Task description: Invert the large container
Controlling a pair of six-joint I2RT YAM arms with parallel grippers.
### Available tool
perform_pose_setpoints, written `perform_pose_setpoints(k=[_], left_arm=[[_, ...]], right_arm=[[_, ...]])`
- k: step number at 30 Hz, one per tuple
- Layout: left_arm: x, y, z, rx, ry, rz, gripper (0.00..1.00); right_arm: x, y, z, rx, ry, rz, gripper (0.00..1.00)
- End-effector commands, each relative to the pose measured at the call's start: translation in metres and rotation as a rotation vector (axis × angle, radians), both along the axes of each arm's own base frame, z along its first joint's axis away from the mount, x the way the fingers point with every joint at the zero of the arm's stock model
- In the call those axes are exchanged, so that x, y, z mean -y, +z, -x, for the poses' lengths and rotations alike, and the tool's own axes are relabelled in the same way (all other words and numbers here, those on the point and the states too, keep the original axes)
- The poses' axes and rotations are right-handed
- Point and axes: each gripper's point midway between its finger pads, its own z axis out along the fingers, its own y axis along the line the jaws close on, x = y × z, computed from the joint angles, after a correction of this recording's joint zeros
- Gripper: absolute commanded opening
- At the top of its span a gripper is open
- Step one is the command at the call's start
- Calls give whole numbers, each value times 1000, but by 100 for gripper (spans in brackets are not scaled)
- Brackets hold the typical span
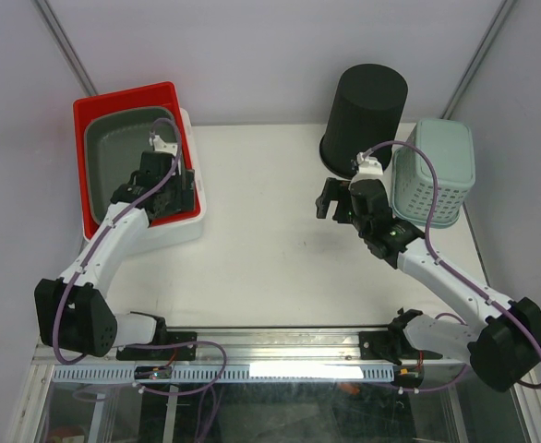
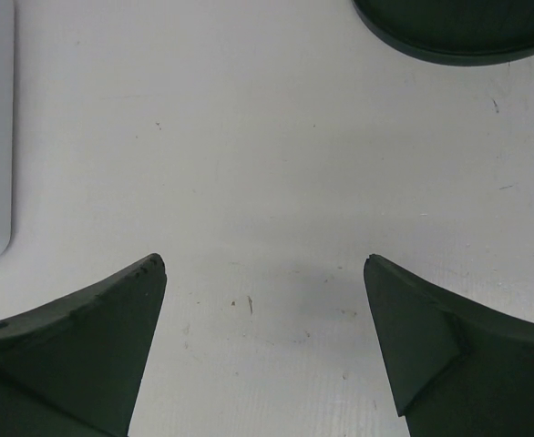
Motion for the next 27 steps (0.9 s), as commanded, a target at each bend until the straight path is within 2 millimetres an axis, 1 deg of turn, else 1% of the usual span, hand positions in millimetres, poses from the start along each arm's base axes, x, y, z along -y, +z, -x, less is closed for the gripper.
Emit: perform_pose_setpoints(k=[1, 4, 8, 11, 13, 15, 16, 18, 20, 21, 22, 25, 27], left_arm=[[7, 10, -14, 82, -25, -62, 75], [11, 12, -16, 90, -32, -80, 64], [25, 19, -18, 108, -88, -34, 47], [26, 27, -21, 128, -100, -38, 27], [26, 36, -24, 143, -100, -55, 17], [29, 49, -26, 160, -112, -55, 13], [33, 59, -26, 175, -123, -45, 9], [37, 87, -25, 216, -136, -19, 4], [41, 125, -24, 283, -142, 18, 0], [43, 142, -23, 317, -144, 34, 0], [43, 169, -22, 373, -143, 56, 0], [48, 227, -13, 494, -165, 112, 0], [55, 263, -4, 566, -210, 156, 0]], right_arm=[[-4, 10, -5, 29, -15, -37, 93], [-3, 12, -4, 33, -16, -44, 93], [-4, 14, -2, 35, -14, -60, 93], [-8, 16, 0, 28, 0, -83, 93], [-7, 16, 1, 29, -5, -90, 92], [-5, 18, 2, 37, -15, -89, 92], [-4, 20, 2, 44, -17, -91, 92], [-3, 27, 2, 59, -19, -94, 92], [-1, 33, 2, 75, -22, -98, 92], [0, 36, 2, 84, -26, -99, 92], [1, 39, 2, 93, -29, -101, 92], [5, 45, 3, 112, -47, -102, 91], [11, 48, 3, 128, -73, -105, 91]])
